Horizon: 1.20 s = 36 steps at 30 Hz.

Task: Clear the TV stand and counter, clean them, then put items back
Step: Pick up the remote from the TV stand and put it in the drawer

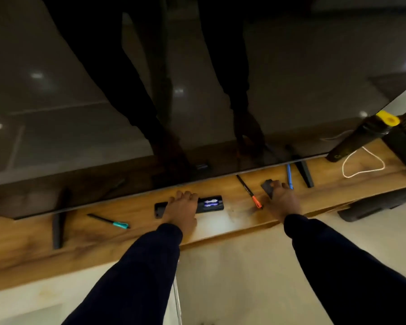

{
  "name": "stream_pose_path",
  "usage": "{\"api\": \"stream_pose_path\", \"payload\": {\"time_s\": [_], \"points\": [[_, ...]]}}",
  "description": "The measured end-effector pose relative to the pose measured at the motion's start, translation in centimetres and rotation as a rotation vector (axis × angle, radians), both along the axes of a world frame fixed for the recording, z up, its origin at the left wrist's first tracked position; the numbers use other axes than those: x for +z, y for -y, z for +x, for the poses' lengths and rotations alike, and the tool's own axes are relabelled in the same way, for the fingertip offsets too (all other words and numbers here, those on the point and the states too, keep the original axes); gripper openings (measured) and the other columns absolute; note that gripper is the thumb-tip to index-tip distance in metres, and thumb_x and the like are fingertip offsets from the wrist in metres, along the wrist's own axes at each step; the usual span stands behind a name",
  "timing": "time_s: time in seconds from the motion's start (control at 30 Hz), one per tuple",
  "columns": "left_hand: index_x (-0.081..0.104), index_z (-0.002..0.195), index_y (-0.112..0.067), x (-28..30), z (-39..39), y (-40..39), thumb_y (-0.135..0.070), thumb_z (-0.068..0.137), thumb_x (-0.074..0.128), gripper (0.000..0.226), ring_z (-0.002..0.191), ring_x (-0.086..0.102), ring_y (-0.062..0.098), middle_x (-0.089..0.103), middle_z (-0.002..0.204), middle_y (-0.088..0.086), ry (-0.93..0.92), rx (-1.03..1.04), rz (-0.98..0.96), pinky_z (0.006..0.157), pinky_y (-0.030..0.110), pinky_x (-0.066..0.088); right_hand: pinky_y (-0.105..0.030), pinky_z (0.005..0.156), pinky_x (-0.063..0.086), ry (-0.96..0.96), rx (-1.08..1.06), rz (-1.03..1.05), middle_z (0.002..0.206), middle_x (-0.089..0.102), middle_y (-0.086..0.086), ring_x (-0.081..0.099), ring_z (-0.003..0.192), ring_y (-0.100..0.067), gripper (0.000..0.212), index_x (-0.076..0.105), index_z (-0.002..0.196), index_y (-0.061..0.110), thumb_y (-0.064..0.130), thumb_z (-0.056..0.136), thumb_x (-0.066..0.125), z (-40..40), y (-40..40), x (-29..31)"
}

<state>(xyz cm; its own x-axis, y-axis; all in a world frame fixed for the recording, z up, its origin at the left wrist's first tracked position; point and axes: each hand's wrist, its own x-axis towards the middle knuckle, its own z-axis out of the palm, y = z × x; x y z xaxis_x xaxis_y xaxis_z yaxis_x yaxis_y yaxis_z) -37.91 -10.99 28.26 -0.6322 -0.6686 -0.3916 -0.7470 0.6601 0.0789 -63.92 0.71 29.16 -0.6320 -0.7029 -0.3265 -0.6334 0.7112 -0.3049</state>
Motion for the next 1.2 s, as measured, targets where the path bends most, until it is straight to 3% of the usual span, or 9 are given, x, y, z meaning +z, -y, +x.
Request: {"api": "stream_pose_path", "payload": {"time_s": [0.17, 0.4, 0.57, 0.7, 0.9, 1.07, 1.2], "points": [[0.040, 0.139, -0.014, -1.7, -1.9, 0.4, -0.025, 0.086, 0.066, 0.060, 0.126, 0.040, 0.030, 0.041, 0.140, 0.010, 0.036, -0.042, -0.038, 0.106, 0.043, 0.040, -0.045, 0.101, 0.050, -0.014, 0.008, 0.082, 0.130, 0.051, -0.018, 0.051, 0.121, -0.038, 0.059, 0.046, 0.134, 0.005, 0.022, 0.086, 0.075, -2.8, 1.3, -2.5], [0.042, 0.132, -0.009, -1.6, -3.0, 1.3, -0.027, 0.082, 0.067, 0.059, 0.120, 0.043, 0.031, 0.043, 0.133, 0.012, 0.086, -0.073, -0.019, 0.103, 0.043, 0.042, -0.042, 0.088, 0.054, -0.022, -0.005, 0.115, 0.122, 0.055, -0.019, 0.057, 0.111, -0.037, 0.067, 0.050, 0.126, 0.003, 0.032, 0.076, 0.084, -3.9, 2.6, -2.6], [0.046, 0.132, -0.012, -1.0, -2.2, 1.6, -0.031, 0.080, 0.067, 0.060, 0.121, 0.044, 0.031, 0.037, 0.139, 0.011, 0.041, -0.094, 0.025, 0.102, 0.043, 0.044, -0.044, 0.091, 0.054, -0.046, 0.000, 0.037, 0.118, 0.055, -0.014, 0.054, 0.109, -0.034, 0.066, 0.054, 0.124, 0.007, 0.035, 0.073, 0.085, -3.7, 2.1, -2.0], [0.045, 0.133, -0.015, 0.1, -0.9, 1.7, -0.032, 0.080, 0.068, 0.060, 0.122, 0.042, 0.027, 0.037, 0.134, 0.008, -0.039, -0.067, 0.076, 0.106, 0.039, 0.041, -0.032, 0.080, 0.052, -0.007, 0.195, -0.076, 0.114, 0.043, 0.002, 0.053, 0.094, -0.021, 0.060, 0.052, 0.128, 0.017, 0.031, 0.075, 0.079, -1.4, 1.7, -0.7], [0.047, 0.138, -0.019, 1.7, 2.5, 0.8, -0.032, 0.081, 0.066, 0.062, 0.120, 0.039, 0.021, 0.040, 0.130, 0.003, -0.182, -0.046, 0.124, 0.104, 0.032, 0.040, -0.012, 0.081, 0.042, 0.170, 0.673, -0.083, 0.126, 0.041, 0.007, 0.054, 0.103, -0.014, 0.058, 0.049, 0.134, 0.023, 0.026, 0.081, 0.073, 5.3, 2.3, 2.5], [0.054, 0.128, -0.026, 3.5, 6.6, -0.3, -0.039, 0.074, 0.071, 0.058, 0.098, 0.049, 0.015, 0.052, 0.106, -0.004, -0.278, -0.039, 0.166, 0.083, 0.027, 0.046, -0.026, 0.095, 0.051, 0.257, 0.763, -0.047, 0.128, 0.036, 0.011, 0.053, 0.108, -0.014, 0.060, 0.049, 0.137, 0.026, 0.021, 0.081, 0.072, 11.4, 2.4, 4.2], [0.057, 0.121, -0.022, 5.1, 10.9, -1.8, -0.032, 0.071, 0.075, 0.054, 0.093, 0.049, 0.012, 0.052, 0.103, -0.005, -0.351, 0.019, 0.222, 0.081, 0.028, 0.050, -0.023, 0.100, 0.048, 0.256, 0.810, -0.078, 0.133, 0.037, 0.009, 0.051, 0.112, -0.013, 0.061, 0.051, 0.138, 0.024, 0.017, 0.082, 0.074, 16.1, 1.5, 5.3]]}}
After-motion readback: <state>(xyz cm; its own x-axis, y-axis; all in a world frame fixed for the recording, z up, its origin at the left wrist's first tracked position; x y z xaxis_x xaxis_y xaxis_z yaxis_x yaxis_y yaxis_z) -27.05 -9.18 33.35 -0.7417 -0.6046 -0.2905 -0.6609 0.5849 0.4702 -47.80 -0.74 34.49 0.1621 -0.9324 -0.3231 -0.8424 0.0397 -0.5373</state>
